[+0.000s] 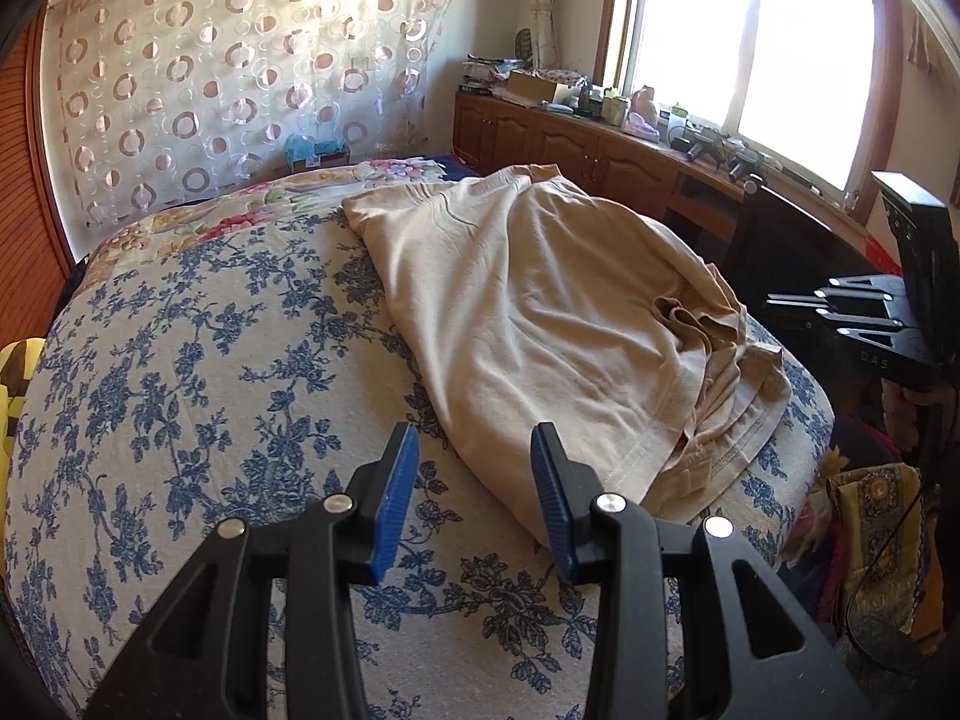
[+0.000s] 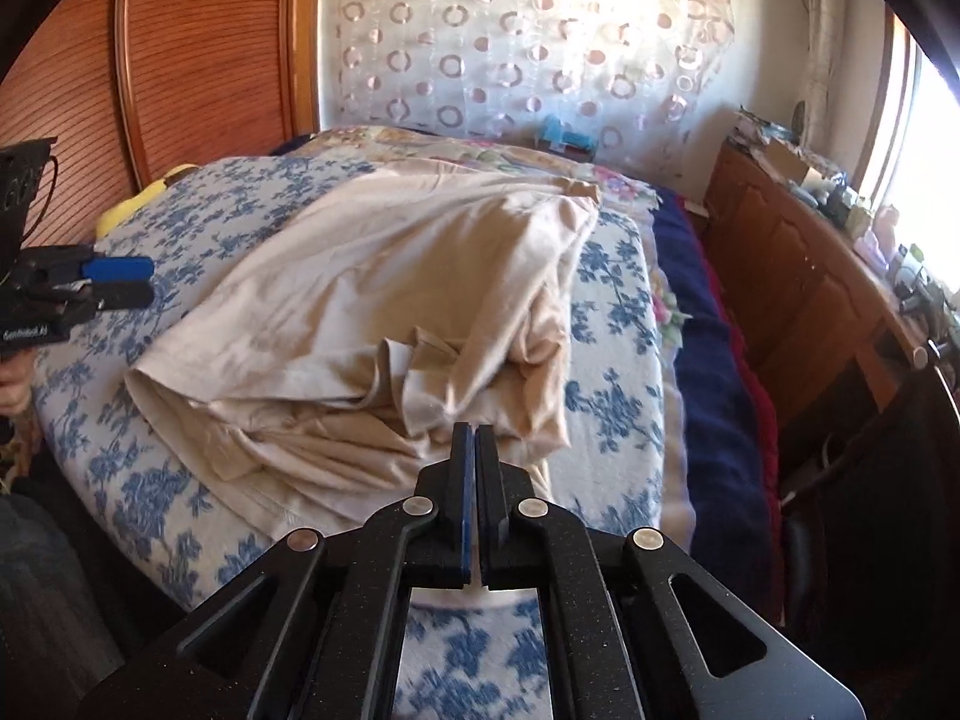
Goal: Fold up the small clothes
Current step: 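Withdraw both grippers from the folded peach shirt, then grasp the peach shirt's hem edge with the right gripper while the left gripper grasps it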
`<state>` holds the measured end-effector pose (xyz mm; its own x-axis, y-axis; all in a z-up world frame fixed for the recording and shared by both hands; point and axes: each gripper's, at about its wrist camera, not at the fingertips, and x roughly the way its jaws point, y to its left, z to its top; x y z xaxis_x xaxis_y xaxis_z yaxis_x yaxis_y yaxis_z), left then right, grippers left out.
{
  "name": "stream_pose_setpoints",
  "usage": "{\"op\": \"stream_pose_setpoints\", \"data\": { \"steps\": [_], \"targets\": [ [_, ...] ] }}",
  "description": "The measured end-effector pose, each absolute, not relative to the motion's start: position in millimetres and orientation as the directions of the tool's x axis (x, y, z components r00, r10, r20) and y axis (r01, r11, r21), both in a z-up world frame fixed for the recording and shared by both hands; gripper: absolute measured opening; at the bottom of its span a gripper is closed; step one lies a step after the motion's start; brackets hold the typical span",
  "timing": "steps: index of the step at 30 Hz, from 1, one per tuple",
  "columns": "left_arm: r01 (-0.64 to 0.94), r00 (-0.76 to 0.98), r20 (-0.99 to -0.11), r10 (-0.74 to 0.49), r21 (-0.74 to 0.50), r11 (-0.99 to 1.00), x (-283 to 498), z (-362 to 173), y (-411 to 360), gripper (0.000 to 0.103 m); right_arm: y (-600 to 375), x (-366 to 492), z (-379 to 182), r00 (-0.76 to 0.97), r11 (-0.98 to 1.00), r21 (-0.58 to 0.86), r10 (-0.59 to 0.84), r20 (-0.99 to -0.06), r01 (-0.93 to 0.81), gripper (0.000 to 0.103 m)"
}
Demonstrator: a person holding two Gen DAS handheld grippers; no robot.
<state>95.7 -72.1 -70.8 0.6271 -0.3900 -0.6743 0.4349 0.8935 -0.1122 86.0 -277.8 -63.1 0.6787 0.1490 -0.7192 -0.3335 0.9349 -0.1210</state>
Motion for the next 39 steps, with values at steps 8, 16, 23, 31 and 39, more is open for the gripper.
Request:
{"op": "stream_pose_setpoints", "data": {
  "steps": [8, 16, 23, 31, 39],
  "targets": [
    [0.44, 0.622, -0.679, -0.389, -0.108, 0.892, 96, -72, -75, 0.037, -261, 114, -83, 0.647, 0.95, -0.044, 0.175, -0.743, -0.308, 0.045],
    [0.441, 0.614, -0.684, -0.393, -0.115, 0.89, 98, -75, -74, 0.037, -274, 105, -73, 0.655, 0.95, 0.0, 0.214, -0.725, -0.311, 0.002],
    [0.449, 0.609, -0.682, -0.404, -0.123, 0.885, 99, -75, -74, 0.037, -323, 84, -57, 0.679, 0.97, -0.056, 0.124, -0.724, -0.237, 0.002],
    [0.46, 0.588, -0.695, -0.415, -0.135, 0.878, 99, -80, -79, 0.037, -329, 80, -62, 0.68, 0.974, -0.017, 0.145, -0.719, -0.226, 0.054],
    [0.462, 0.576, -0.704, -0.416, -0.139, 0.876, 99, -85, -83, 0.037, -327, 97, -61, 0.701, 0.982, 0.026, 0.153, -0.697, -0.189, 0.061]
  ]
}}
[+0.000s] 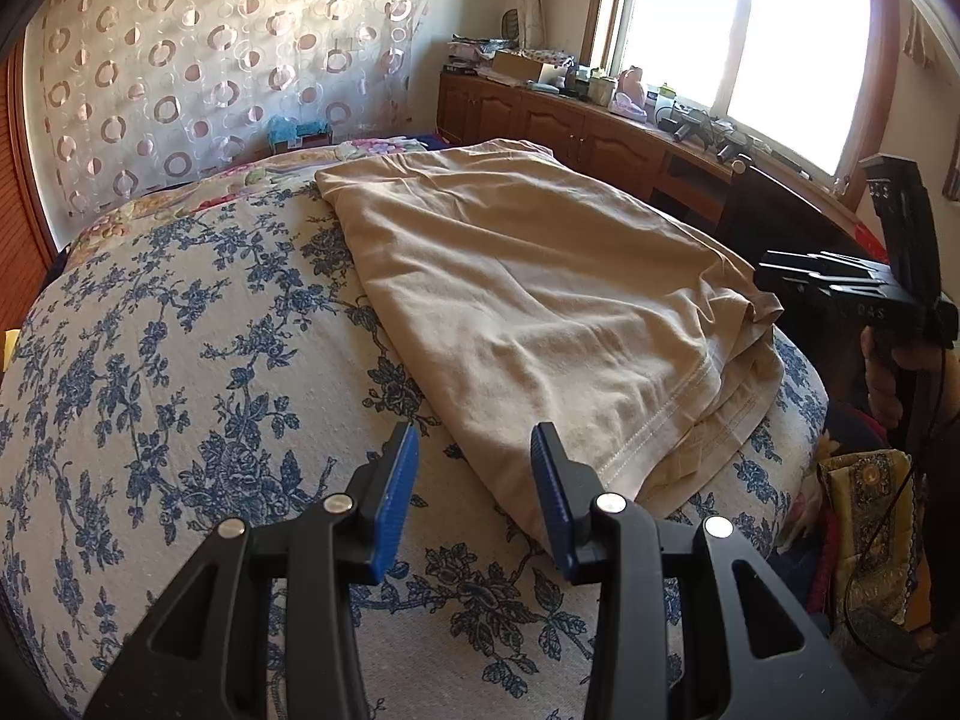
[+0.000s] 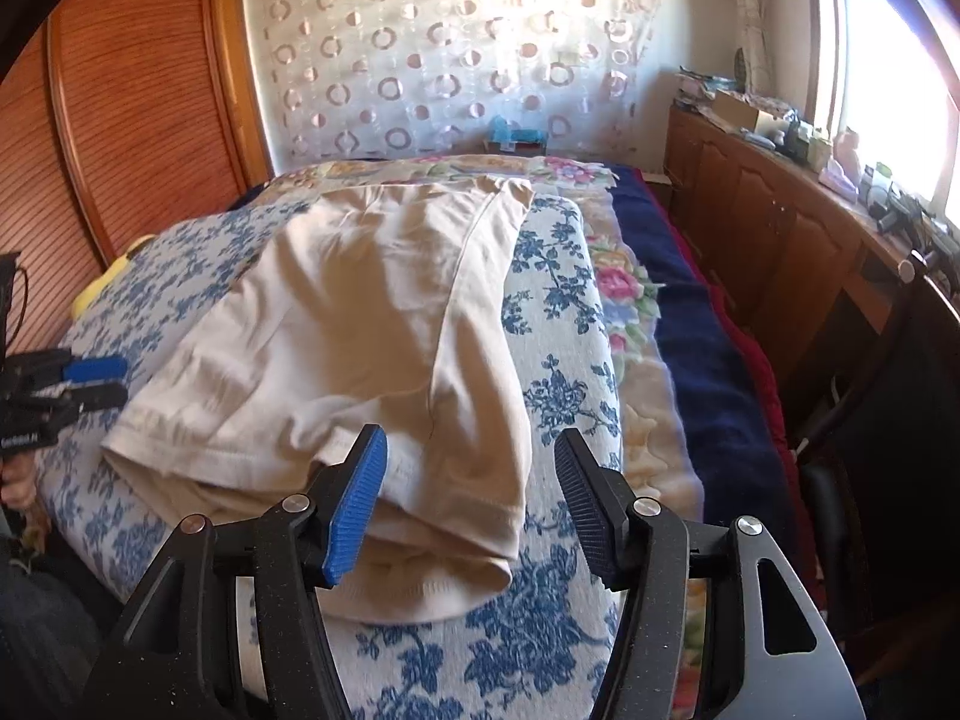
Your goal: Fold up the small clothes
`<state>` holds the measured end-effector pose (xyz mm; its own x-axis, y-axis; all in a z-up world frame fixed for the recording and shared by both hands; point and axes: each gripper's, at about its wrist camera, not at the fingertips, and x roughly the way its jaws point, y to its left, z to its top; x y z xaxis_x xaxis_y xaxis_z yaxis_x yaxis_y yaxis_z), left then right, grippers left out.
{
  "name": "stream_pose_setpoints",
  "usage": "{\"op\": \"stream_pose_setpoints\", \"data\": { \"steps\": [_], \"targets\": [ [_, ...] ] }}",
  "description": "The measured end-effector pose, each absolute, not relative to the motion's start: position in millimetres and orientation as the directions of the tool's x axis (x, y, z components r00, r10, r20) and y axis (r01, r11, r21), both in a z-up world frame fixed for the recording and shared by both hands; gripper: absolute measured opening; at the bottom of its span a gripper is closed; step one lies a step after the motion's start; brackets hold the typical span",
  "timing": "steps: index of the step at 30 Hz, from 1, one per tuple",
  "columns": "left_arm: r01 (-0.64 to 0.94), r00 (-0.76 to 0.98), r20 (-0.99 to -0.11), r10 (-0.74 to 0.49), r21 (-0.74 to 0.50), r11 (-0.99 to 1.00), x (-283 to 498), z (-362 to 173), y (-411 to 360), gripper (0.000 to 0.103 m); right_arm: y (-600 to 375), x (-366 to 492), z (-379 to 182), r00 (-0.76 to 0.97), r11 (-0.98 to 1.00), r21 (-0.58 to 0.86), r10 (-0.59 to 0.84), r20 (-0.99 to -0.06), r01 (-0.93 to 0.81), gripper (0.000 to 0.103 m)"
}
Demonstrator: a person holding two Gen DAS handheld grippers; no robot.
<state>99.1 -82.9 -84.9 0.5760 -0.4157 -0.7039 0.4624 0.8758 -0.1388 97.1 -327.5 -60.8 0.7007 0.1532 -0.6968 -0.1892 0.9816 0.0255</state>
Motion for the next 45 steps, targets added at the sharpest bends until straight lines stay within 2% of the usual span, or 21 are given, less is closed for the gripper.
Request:
{"op": "stream_pose_setpoints", "data": {
  "steps": [3, 11, 20, 24, 26, 27, 31, 33, 34, 35, 36, 37, 39, 45],
  "targets": [
    [0.465, 0.571, -0.707, -0.417, -0.141, 0.874, 98, -87, -84, 0.037, -328, 105, -67, 0.695, 0.984, 0.05, 0.158, -0.701, -0.173, 0.064],
    [0.473, 0.533, -0.725, -0.436, -0.171, 0.864, 99, -98, -87, 0.037, -329, 119, -98, 0.616, 0.982, 0.101, 0.179, -0.767, -0.16, 0.065],
    [0.479, 0.492, -0.739, -0.46, -0.211, 0.852, 98, -107, -89, 0.037, -326, 114, -99, 0.613, 0.974, 0.113, 0.211, -0.762, -0.195, 0.066],
    [0.496, 0.456, -0.727, -0.514, -0.272, 0.825, 98, -107, -86, 0.037, -321, 112, -101, 0.614, 0.974, 0.093, 0.204, -0.762, -0.208, 0.065],
    [0.509, 0.427, -0.702, -0.57, -0.334, 0.793, 96, -104, -81, 0.036, -318, 111, -101, 0.606, 0.97, 0.095, 0.216, -0.766, -0.226, 0.061],
    [0.512, 0.43, -0.702, -0.568, -0.328, 0.794, 95, -104, -81, 0.032, -318, 110, -101, 0.601, 0.968, 0.091, 0.217, -0.769, -0.234, 0.059],
    [0.514, 0.431, -0.717, -0.547, -0.303, 0.802, 93, -107, -85, 0.031, -316, 106, -100, 0.579, 0.961, 0.101, 0.236, -0.78, -0.256, 0.051],
    [0.519, 0.44, -0.722, -0.534, -0.281, 0.807, 91, -108, -88, 0.026, -315, 104, -100, 0.581, 0.961, 0.102, 0.239, -0.778, -0.258, 0.046],
    [0.522, 0.443, -0.722, -0.531, -0.273, 0.808, 91, -107, -89, 0.023, -314, 104, -101, 0.585, 0.962, 0.099, 0.234, -0.776, -0.254, 0.041],
    [0.525, 0.447, -0.722, -0.528, -0.266, 0.808, 90, -107, -89, 0.014, -315, 104, -101, 0.588, 0.963, 0.101, 0.235, -0.774, -0.252, 0.035],
    [0.526, 0.451, -0.72, -0.527, -0.262, 0.809, 90, -106, -91, 0.007, -315, 104, -101, 0.589, 0.962, 0.105, 0.237, -0.772, -0.25, 0.018],
    [0.53, 0.453, -0.717, -0.53, -0.262, 0.807, 90, -105, -91, 0.005, -315, 105, -101, 0.583, 0.958, 0.126, 0.259, -0.77, -0.259, 0.008],
    [0.537, 0.463, -0.704, -0.538, -0.261, 0.802, 89, -100, -91, 0.003, -314, 104, -101, 0.589, 0.958, 0.12, 0.256, -0.766, -0.26, 0.005],
    [0.56, 0.538, -0.614, -0.577, -0.251, 0.789, 84, -57, -85, 0.003, -316, 98, -84, 0.644, 0.959, 0.116, 0.26, -0.72, -0.257, 0.004]
  ]
}}
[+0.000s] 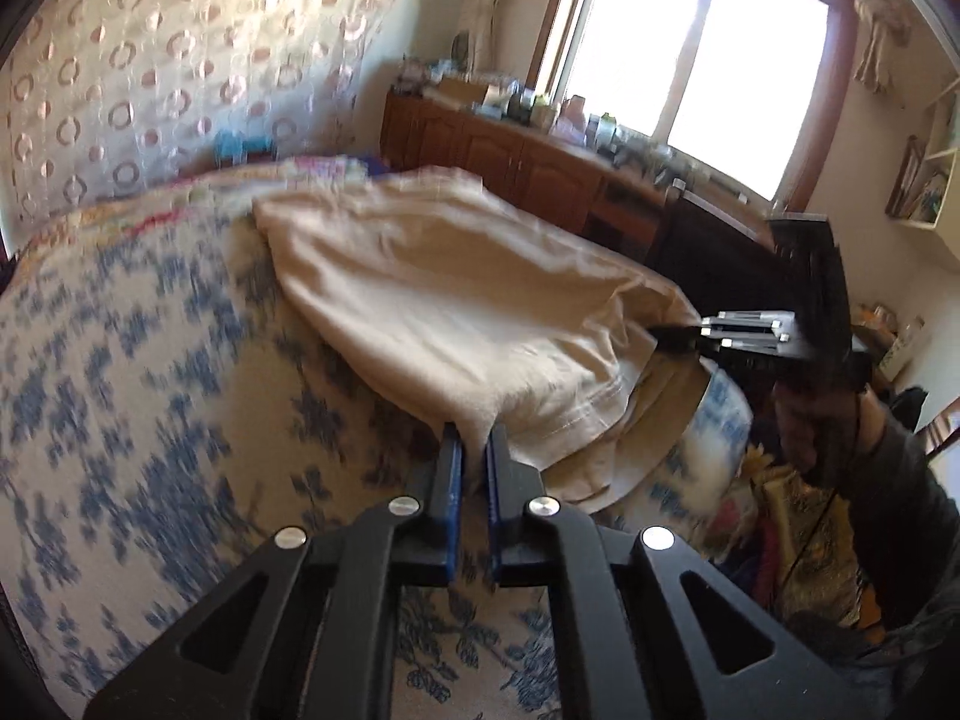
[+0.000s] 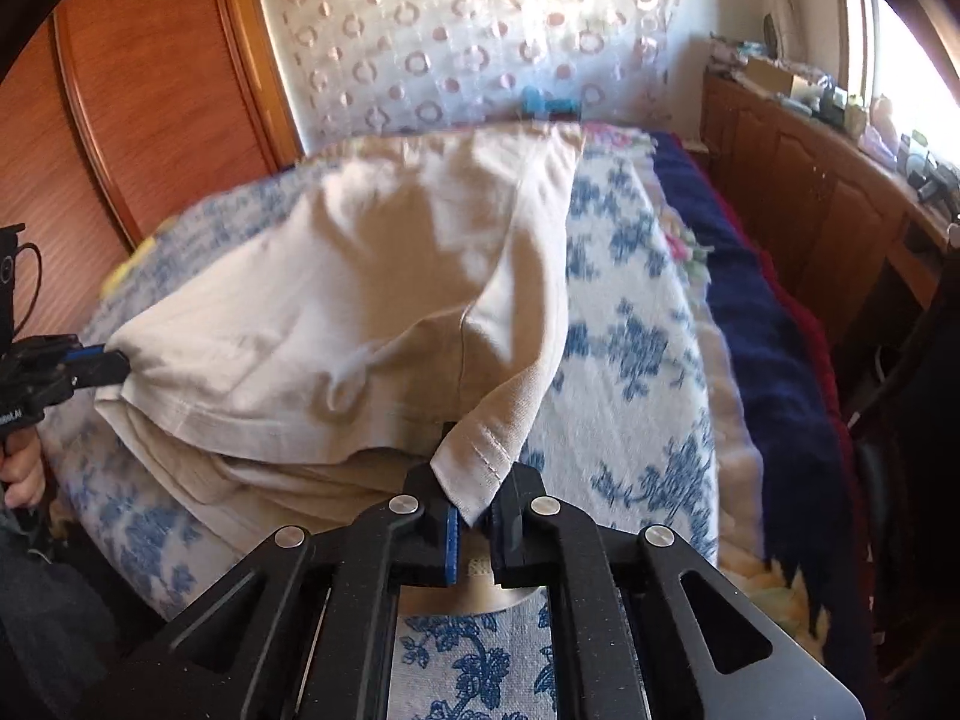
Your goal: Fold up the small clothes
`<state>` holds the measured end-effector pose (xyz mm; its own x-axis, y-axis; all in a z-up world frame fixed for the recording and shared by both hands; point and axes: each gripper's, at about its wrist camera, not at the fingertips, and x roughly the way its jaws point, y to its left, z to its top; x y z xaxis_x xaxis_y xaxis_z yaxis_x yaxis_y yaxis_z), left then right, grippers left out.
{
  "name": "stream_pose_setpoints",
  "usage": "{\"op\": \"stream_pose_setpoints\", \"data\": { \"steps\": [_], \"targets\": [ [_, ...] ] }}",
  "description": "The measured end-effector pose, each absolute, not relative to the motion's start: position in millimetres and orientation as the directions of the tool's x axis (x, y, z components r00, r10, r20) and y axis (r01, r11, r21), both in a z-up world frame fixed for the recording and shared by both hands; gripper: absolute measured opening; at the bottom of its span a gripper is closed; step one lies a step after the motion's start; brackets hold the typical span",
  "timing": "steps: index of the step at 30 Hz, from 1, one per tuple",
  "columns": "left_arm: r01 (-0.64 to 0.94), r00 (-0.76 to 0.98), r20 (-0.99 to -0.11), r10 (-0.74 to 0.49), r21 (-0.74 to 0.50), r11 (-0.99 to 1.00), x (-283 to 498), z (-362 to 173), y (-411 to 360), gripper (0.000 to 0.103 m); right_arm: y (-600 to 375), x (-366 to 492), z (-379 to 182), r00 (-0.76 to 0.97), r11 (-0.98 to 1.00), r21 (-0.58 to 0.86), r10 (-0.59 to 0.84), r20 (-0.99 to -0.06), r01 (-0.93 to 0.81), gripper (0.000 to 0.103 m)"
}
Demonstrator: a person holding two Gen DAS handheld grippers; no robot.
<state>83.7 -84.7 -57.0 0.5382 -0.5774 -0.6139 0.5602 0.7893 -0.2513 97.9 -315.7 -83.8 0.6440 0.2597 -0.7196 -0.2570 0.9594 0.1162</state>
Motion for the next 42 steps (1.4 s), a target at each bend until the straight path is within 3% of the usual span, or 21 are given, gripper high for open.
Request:
{"op": "stream_pose_setpoints", "data": {
  "steps": [5, 14, 25, 36, 38, 40, 42],
  "targets": [
    [0.562, 0.573, -0.552, -0.606, -0.273, 0.781, 107, -23, -76, 0.003, -317, 101, -47, 0.696, 0.95, 0.126, 0.296, -0.654, -0.286, 0.004],
    [0.505, 0.635, -0.547, -0.546, -0.241, 0.829, 168, -6, -65, 0.003, -309, 153, -11, 0.751, 0.94, 0.109, 0.326, -0.575, -0.324, 0.004],
    [0.46, 0.662, -0.567, -0.49, -0.208, 0.863, 258, -1, -72, 0.003, -313, 243, -1, 0.744, 0.934, 0.089, 0.331, -0.58, -0.347, 0.004],
    [0.413, 0.633, -0.644, -0.43, -0.189, 0.891, 344, -37, -78, 0.006, -316, 328, -26, 0.706, 0.945, 0.071, 0.286, -0.648, -0.319, 0.005],
    [0.423, 0.619, -0.652, -0.438, -0.194, 0.885, 350, -45, -78, 0.009, -317, 336, -35, 0.7, 0.952, 0.053, 0.26, -0.665, -0.303, 0.01],
    [0.416, 0.626, -0.658, -0.418, -0.172, 0.893, 349, -46, -75, 0.015, -320, 341, -39, 0.706, 0.963, 0.039, 0.224, -0.672, -0.268, 0.03],
    [0.423, 0.622, -0.659, -0.422, -0.171, 0.89, 346, -45, -71, 0.025, -325, 339, -38, 0.717, 0.968, 0.035, 0.209, -0.665, -0.249, 0.037]
  ]
}}
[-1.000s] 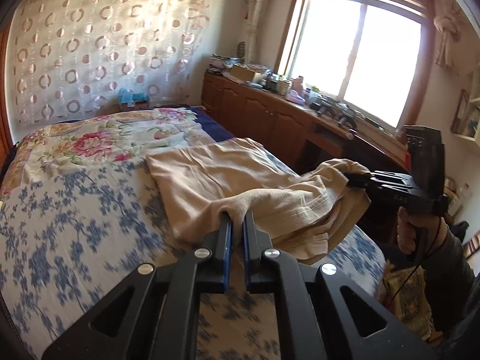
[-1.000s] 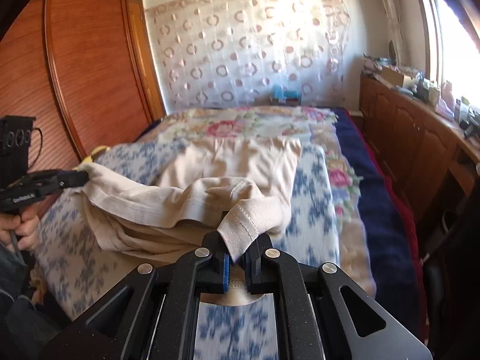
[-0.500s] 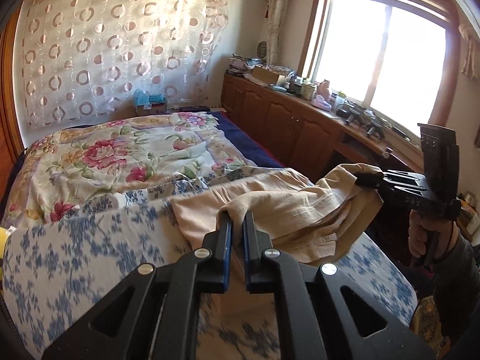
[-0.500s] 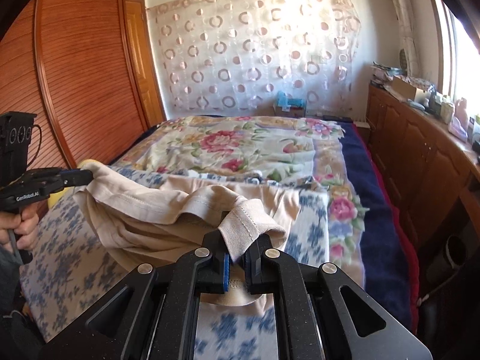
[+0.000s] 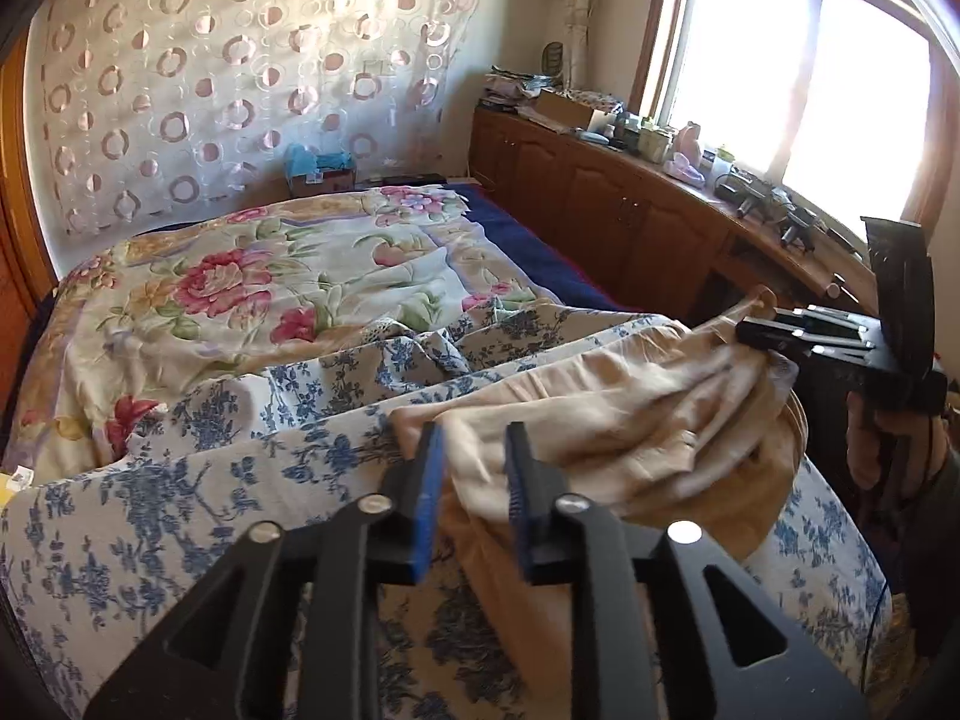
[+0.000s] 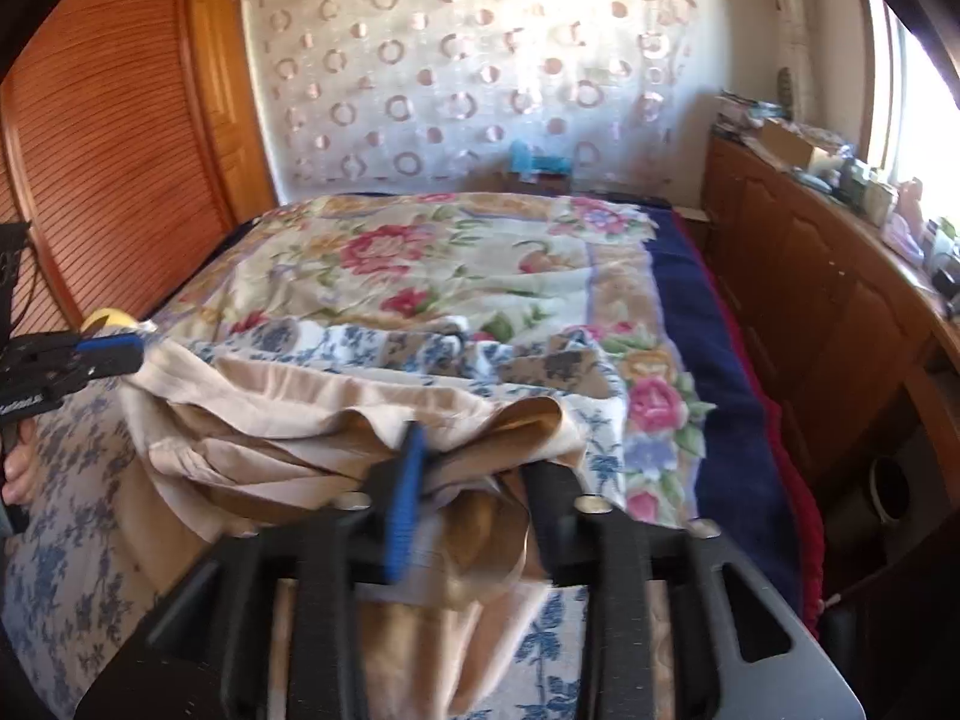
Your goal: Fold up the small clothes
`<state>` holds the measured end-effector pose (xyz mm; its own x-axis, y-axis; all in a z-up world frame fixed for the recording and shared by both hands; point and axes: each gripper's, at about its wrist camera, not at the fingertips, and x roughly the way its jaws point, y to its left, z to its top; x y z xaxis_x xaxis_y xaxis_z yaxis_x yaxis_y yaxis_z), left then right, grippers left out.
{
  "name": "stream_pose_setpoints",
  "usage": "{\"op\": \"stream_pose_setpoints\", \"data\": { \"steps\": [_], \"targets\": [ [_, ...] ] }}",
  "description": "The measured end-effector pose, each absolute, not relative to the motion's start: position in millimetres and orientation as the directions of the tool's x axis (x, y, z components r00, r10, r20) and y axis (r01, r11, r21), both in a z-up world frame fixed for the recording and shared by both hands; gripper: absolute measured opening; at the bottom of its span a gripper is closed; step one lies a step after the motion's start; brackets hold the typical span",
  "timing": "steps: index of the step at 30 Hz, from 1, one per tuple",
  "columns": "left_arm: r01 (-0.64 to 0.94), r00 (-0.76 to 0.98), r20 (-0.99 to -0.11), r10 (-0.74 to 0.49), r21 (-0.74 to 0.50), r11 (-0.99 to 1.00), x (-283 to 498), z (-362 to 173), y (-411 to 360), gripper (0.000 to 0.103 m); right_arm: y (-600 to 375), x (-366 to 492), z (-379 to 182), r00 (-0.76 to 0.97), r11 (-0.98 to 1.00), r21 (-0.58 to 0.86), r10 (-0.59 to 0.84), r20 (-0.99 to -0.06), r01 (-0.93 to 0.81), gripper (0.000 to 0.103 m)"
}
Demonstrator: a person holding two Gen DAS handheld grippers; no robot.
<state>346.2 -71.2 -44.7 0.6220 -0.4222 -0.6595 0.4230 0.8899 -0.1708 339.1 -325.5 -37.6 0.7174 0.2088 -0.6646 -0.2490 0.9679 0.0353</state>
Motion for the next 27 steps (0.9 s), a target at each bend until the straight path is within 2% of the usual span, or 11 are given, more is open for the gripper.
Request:
{"op": "stream_pose_setpoints", "data": {
  "steps": [6, 11, 18, 20, 22, 27],
  "targets": [
    [0.467, 0.568, -0.698, -0.435, -0.162, 0.869, 326, -49, -66, 0.035, -337, 313, -27, 0.727, 0.965, 0.011, 0.203, -0.656, -0.261, 0.048],
    [0.514, 0.506, -0.745, -0.435, -0.145, 0.845, 323, -67, -86, 0.036, -335, 298, -32, 0.691, 0.952, 0.014, 0.233, -0.684, -0.307, 0.05],
    [0.53, 0.487, -0.766, -0.419, -0.121, 0.839, 346, -76, -118, 0.036, -326, 300, -44, 0.638, 0.926, -0.005, 0.256, -0.726, -0.377, 0.05],
    [0.525, 0.497, -0.764, -0.412, -0.113, 0.843, 352, -76, -120, 0.036, -327, 298, -46, 0.633, 0.919, 0.005, 0.276, -0.724, -0.394, 0.053],
    [0.518, 0.502, -0.761, -0.411, -0.116, 0.848, 360, -77, -120, 0.036, -330, 297, -47, 0.637, 0.918, 0.019, 0.29, -0.715, -0.396, 0.061],
    [0.442, 0.555, -0.756, -0.347, -0.085, 0.893, 381, -83, -112, 0.036, -333, 308, -57, 0.622, 0.92, 0.036, 0.293, -0.727, -0.391, 0.062]
  ]
}}
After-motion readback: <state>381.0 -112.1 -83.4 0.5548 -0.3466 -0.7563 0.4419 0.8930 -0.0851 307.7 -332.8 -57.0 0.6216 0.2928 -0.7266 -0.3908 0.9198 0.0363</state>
